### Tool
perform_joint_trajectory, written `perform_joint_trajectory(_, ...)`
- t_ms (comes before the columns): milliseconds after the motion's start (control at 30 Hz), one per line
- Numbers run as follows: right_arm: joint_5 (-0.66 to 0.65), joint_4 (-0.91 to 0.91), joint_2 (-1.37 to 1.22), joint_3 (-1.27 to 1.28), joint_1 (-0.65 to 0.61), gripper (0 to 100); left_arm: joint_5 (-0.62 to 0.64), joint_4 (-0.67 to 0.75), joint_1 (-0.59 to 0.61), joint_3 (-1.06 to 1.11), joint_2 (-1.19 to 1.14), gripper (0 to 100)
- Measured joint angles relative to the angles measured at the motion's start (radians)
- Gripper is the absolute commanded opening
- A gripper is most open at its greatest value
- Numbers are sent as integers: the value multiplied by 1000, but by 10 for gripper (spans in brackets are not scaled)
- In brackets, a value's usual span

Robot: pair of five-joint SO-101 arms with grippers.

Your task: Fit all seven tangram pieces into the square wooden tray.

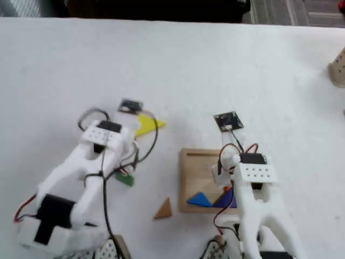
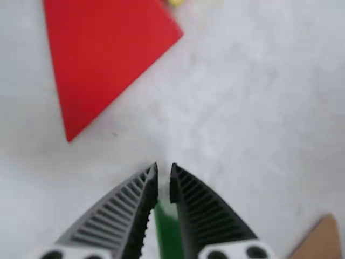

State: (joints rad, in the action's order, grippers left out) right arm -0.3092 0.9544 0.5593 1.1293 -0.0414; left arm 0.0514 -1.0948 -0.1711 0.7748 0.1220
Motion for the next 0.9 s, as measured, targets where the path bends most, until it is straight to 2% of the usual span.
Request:
perform_joint_trajectory(233,0,-3,0,0,0,19,-118,8,6,-32,6,186)
perform_joint_trajectory(567,-3,-3,0,0,0,19,-146,3,3,-37,37,192)
perform_joint_trajectory(767,-3,-17,0,6,2,21,-382,-114,12,51,282,196)
perform_joint_trajectory(900,-3,-21,0,6,2,21,-476,-152,21,164,511,235)
